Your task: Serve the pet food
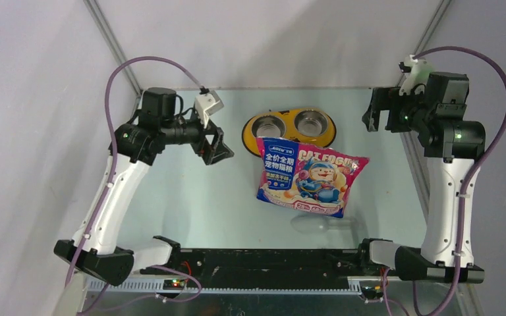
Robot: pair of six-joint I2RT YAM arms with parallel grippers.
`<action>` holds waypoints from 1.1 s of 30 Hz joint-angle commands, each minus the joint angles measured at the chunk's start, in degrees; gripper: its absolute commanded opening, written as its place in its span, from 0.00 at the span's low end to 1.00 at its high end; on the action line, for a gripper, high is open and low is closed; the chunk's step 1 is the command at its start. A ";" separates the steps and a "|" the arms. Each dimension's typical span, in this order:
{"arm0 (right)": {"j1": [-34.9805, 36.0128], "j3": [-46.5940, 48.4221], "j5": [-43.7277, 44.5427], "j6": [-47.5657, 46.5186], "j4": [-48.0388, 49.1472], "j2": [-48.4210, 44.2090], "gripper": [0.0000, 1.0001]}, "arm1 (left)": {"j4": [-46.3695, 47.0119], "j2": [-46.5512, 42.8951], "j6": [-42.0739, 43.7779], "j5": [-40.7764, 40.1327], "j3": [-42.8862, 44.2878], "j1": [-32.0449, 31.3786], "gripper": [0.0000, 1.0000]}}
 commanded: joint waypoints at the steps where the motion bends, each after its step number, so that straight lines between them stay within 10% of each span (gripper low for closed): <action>1: 1.83 3.69 -14.05 -9.03 -2.47 -1.62 1.00 | -0.05 1.14 3.21 2.09 1.07 -3.84 0.96; 4: 7.53 1.47 -25.38 -23.40 -3.89 -3.46 0.98 | 4.14 0.86 1.09 1.15 -1.30 -5.19 0.93; 14: 33.82 2.43 -10.87 -33.21 -8.58 5.27 0.85 | 9.24 1.13 0.13 -2.49 -7.41 -7.58 0.90; 28: 36.81 -2.15 -6.34 -29.80 -5.69 10.80 0.67 | 10.56 -5.32 0.25 -2.88 -11.85 -7.93 0.90; 33: 36.99 -2.60 -6.18 -31.07 -7.07 12.13 0.45 | 10.68 -8.64 2.05 -4.17 -14.78 -7.93 0.90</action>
